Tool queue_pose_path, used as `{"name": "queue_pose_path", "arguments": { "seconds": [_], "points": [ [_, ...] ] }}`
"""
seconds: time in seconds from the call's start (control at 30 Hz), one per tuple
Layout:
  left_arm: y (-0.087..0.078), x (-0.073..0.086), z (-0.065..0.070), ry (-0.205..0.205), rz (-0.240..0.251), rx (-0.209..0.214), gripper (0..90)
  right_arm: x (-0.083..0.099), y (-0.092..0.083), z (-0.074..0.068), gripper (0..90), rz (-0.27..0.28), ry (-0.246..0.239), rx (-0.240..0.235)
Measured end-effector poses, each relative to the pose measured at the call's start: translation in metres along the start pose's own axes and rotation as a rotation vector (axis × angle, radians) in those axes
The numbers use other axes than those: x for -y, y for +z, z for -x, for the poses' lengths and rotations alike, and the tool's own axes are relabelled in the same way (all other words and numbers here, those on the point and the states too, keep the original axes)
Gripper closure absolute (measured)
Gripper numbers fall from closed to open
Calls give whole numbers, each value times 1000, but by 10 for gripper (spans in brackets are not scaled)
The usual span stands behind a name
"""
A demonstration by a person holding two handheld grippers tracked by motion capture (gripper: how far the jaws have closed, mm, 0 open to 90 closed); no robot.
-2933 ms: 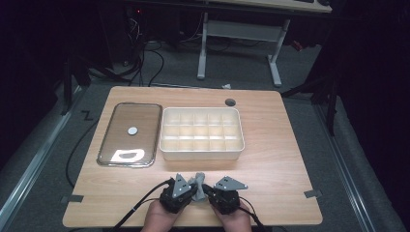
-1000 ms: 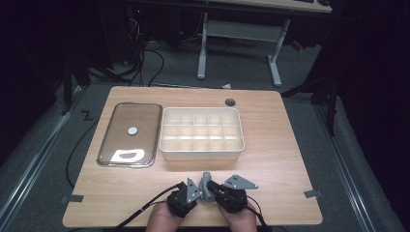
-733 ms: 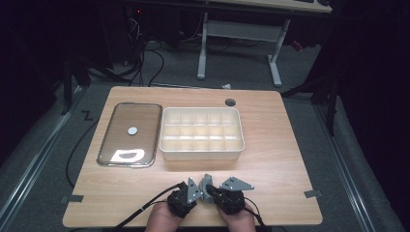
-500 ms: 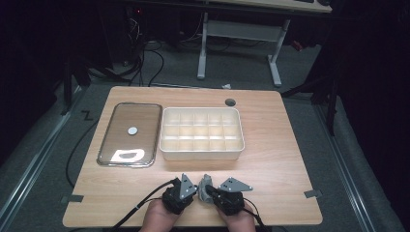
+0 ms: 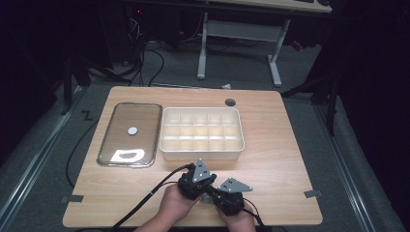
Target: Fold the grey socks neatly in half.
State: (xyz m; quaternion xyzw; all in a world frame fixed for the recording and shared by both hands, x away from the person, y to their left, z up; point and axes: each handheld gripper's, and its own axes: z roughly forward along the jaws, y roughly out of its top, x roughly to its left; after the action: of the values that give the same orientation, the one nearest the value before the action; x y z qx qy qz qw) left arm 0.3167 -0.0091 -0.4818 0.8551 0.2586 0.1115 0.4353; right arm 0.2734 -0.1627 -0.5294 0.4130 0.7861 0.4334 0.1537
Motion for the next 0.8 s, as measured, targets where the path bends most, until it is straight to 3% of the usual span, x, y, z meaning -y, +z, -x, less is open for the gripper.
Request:
{"name": "queue_pose_path", "arguments": {
  "seconds": [0.07,0.1,0.23,0.43,0.6,0.63,0.7,0.77,0.8],
  "points": [
    [3,1,-1,-18,-4,3,900,0,0,0,900,2,-4,-2],
    [7,5,-5,-48,-7,4,900,0,0,0,900,1,-10,-3],
    [9,21,-16,-100,-24,-28,900,1,-1,0,900,2,2,-12],
    [8,37,-21,-110,-4,-43,900,1,-1,-2,900,2,-12,-10],
    [8,38,-19,-96,6,-60,900,1,-2,-1,900,1,-3,-11],
    [8,37,-17,-88,4,-67,900,-3,-10,0,900,31,39,-22],
    [8,37,-16,-81,1,-73,900,-6,-20,-2,900,75,47,-40],
    [8,37,-17,-83,3,-73,900,-8,-26,-4,900,89,39,-47],
    [8,37,-18,-79,-1,-77,900,-6,-27,-8,900,56,27,-68]
  ]
}}
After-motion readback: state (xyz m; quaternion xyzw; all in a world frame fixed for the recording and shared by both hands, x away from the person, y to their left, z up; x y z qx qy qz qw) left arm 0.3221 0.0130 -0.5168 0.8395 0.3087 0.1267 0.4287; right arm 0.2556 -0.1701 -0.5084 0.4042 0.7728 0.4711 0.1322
